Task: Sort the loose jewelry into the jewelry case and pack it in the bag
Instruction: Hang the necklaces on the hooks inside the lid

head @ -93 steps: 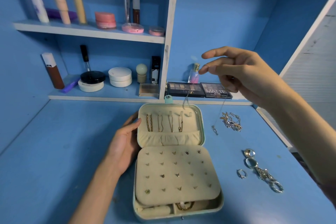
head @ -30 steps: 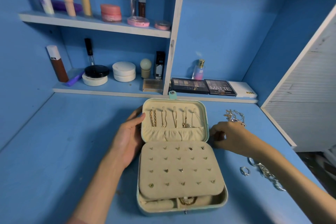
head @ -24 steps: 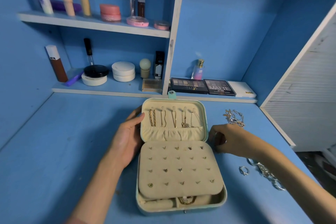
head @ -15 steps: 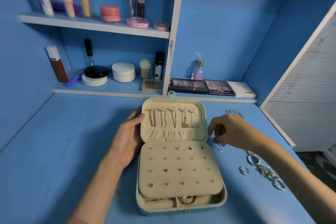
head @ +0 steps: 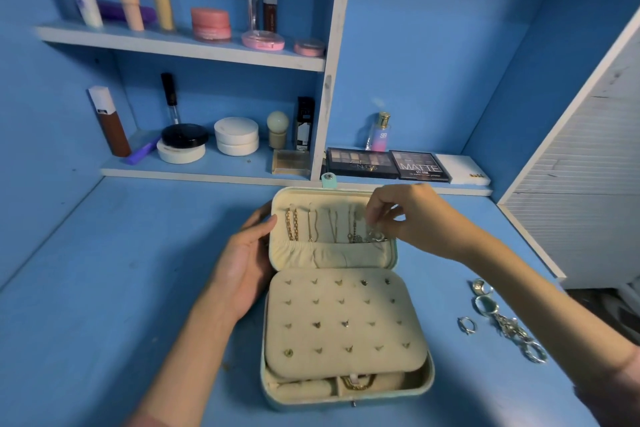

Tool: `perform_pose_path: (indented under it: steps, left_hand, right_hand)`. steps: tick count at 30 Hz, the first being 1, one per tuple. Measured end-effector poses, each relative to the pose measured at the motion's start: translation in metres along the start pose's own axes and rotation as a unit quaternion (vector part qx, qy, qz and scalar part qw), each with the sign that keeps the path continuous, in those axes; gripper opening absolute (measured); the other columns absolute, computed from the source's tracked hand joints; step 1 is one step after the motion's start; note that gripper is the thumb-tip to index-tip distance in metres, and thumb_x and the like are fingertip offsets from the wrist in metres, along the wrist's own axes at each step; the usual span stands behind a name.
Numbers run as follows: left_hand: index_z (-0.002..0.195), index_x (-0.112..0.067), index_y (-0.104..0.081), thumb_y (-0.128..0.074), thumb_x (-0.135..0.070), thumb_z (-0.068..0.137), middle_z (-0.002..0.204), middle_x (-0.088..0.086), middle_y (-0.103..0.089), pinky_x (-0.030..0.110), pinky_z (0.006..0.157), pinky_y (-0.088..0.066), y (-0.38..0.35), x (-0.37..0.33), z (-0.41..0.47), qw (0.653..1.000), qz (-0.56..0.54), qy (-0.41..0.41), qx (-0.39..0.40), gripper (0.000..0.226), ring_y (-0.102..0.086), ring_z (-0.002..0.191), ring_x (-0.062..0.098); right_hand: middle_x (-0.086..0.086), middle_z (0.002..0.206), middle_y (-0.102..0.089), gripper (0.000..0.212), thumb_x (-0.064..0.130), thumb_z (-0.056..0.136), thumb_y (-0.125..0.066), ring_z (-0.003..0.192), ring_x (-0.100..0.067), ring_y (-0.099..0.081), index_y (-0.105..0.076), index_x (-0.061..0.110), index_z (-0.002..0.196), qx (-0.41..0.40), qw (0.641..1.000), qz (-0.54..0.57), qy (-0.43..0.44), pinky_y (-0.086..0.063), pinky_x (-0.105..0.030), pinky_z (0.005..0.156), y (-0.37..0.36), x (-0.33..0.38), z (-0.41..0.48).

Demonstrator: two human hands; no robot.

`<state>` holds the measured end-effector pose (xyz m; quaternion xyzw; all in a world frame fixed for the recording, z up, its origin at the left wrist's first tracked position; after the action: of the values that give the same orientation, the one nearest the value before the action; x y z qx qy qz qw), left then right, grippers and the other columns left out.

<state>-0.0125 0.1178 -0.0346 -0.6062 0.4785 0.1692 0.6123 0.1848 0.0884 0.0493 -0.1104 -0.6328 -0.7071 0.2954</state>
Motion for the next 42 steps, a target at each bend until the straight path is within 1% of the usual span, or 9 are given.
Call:
perform_pose_path:
  steps: [3, 6, 9, 12, 16, 20, 28, 36, 42]
  left_hand:
    - [0.128, -0.015, -0.057, -0.054, -0.018, 0.077, 0.111, 0.007, -0.070, 0.030, 0.069, -0.054, 0.000, 0.000, 0.000, 1.000, -0.003, 0.000, -0.004, 0.051, -0.068, 0.093, 0.018]
    - [0.127, -0.016, -0.057, -0.054, -0.016, 0.079, 0.108, 0.007, -0.072, 0.028, 0.063, -0.056, 0.001, 0.000, 0.001, 1.000, -0.012, 0.001, -0.006, 0.049, -0.070, 0.090, 0.018]
    - [0.126, -0.016, -0.057, -0.053, -0.017, 0.079, 0.105, 0.007, -0.072, 0.026, 0.060, -0.057, 0.000, 0.000, 0.001, 1.000, -0.012, 0.001, -0.003, 0.048, -0.070, 0.088, 0.017]
    - [0.129, -0.016, -0.056, -0.054, -0.018, 0.077, 0.113, 0.008, -0.071, 0.031, 0.068, -0.056, 0.000, 0.001, 0.001, 1.000, -0.006, 0.004, -0.002, 0.051, -0.069, 0.094, 0.020]
    - [0.128, -0.016, -0.056, -0.054, -0.018, 0.076, 0.114, 0.009, -0.070, 0.036, 0.077, -0.051, 0.001, 0.002, 0.002, 1.000, -0.009, 0.007, -0.006, 0.052, -0.067, 0.098, 0.021]
    - [0.130, -0.014, -0.055, -0.054, -0.018, 0.076, 0.119, 0.011, -0.067, 0.035, 0.077, -0.053, 0.001, 0.002, 0.002, 1.000, -0.010, 0.007, -0.007, 0.053, -0.066, 0.100, 0.023]
    - [0.131, -0.014, -0.055, -0.053, -0.017, 0.077, 0.122, 0.012, -0.066, 0.035, 0.078, -0.050, 0.002, 0.002, 0.001, 1.000, -0.005, 0.005, -0.008, 0.054, -0.064, 0.104, 0.023]
    - [0.126, -0.016, -0.058, -0.053, -0.018, 0.078, 0.110, 0.006, -0.071, 0.030, 0.069, -0.053, 0.001, 0.000, 0.001, 1.000, 0.007, -0.005, 0.003, 0.049, -0.068, 0.093, 0.017]
    - [0.125, -0.016, -0.058, -0.053, -0.018, 0.077, 0.104, 0.004, -0.073, 0.026, 0.063, -0.056, 0.001, 0.000, 0.001, 1.000, 0.001, -0.008, 0.010, 0.048, -0.069, 0.088, 0.016]
  right_hand:
    - [0.013, 0.079, -0.060, 0.034, -0.008, 0.078, -0.054, 0.074, -0.004, -0.056, -0.060, 0.025, 0.080, -0.081, 0.996, -0.024, 0.019, -0.043, -0.010, 0.064, 0.004, -0.005, -0.009]
    - [0.004, 0.088, -0.060, 0.041, -0.011, 0.077, -0.047, 0.074, -0.013, -0.055, -0.055, 0.025, 0.095, -0.137, 0.988, -0.015, -0.069, -0.043, -0.015, 0.062, 0.004, -0.029, -0.019]
    - [0.001, 0.105, -0.060, 0.056, -0.013, 0.080, -0.046, 0.071, -0.018, -0.058, -0.046, 0.029, 0.117, -0.023, 0.978, 0.089, -0.190, -0.050, -0.033, 0.062, -0.014, -0.052, -0.028]
    - [-0.014, 0.114, -0.061, 0.068, -0.019, 0.080, -0.045, 0.069, -0.018, -0.059, -0.039, 0.022, 0.134, 0.094, 0.935, 0.263, -0.218, -0.050, -0.027, 0.059, -0.033, -0.056, -0.036]
    - [-0.031, 0.095, -0.062, 0.056, -0.017, 0.077, -0.054, 0.067, -0.025, -0.057, -0.052, 0.012, 0.125, 0.126, 0.897, 0.352, -0.238, -0.050, -0.025, 0.058, -0.035, -0.059, -0.043]
    - [-0.007, 0.066, -0.067, 0.022, -0.009, 0.077, -0.058, 0.051, -0.013, -0.059, -0.068, 0.004, 0.093, 0.125, 0.940, 0.192, -0.251, -0.050, -0.021, 0.052, -0.027, -0.057, -0.045]
    - [-0.001, 0.067, -0.068, 0.014, 0.009, 0.086, -0.062, 0.050, -0.002, -0.055, -0.070, 0.018, 0.078, -0.064, 0.987, 0.025, -0.149, -0.040, -0.010, 0.044, 0.026, -0.026, -0.022]
    - [0.020, 0.077, -0.065, 0.028, -0.001, 0.081, -0.058, 0.072, -0.007, -0.058, -0.072, 0.023, 0.085, -0.014, 0.997, -0.065, -0.025, -0.042, -0.007, 0.063, 0.016, 0.006, -0.007]
    - [0.014, 0.077, -0.052, 0.005, 0.026, 0.084, -0.063, 0.071, -0.008, -0.048, -0.066, 0.025, 0.080, 0.008, 0.981, -0.190, -0.037, -0.047, -0.031, 0.067, 0.000, -0.002, -0.019]
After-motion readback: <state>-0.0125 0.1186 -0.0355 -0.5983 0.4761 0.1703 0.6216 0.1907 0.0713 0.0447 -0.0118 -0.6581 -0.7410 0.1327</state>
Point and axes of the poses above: each hand's wrist, its own z-axis towards the middle knuckle, its own y-axis out of the back of the hand, x = y × z, the point moved 5 cm from there along z, towards the middle knuckle
